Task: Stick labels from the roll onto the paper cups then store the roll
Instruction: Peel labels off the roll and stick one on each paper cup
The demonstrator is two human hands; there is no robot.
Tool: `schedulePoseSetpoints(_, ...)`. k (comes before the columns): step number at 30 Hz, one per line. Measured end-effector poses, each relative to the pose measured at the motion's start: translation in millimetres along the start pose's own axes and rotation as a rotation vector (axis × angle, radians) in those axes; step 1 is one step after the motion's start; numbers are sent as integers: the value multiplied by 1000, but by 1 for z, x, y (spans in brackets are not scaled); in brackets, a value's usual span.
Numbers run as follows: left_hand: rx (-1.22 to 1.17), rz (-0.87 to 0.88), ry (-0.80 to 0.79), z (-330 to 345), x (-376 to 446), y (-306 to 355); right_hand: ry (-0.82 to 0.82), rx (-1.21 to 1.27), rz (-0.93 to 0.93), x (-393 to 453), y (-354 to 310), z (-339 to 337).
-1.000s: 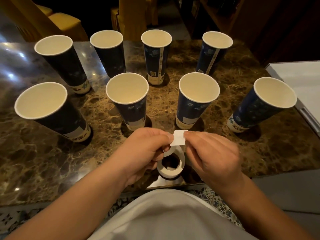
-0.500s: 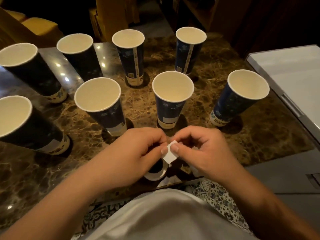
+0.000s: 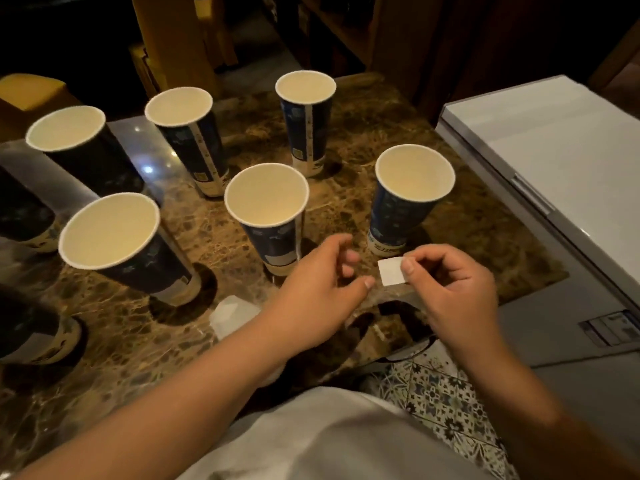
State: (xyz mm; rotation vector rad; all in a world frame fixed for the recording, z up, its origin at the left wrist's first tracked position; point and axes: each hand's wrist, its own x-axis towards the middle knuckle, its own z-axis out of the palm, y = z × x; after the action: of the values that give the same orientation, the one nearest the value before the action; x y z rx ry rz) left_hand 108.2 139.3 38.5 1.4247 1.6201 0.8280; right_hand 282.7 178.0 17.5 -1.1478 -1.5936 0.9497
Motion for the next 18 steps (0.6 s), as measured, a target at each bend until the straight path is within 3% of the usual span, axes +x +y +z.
schedulePoseSetpoints(7, -48, 28, 69, 34, 69, 3, 115, 40, 79, 9, 21, -25)
schedulePoseSetpoints(13, -115, 82, 115, 52, 97, -5, 117, 125, 118, 14, 24, -44)
schedulePoseSetpoints(18, -410, -36, 76, 53, 92, -5, 126, 213, 122, 23, 21, -52)
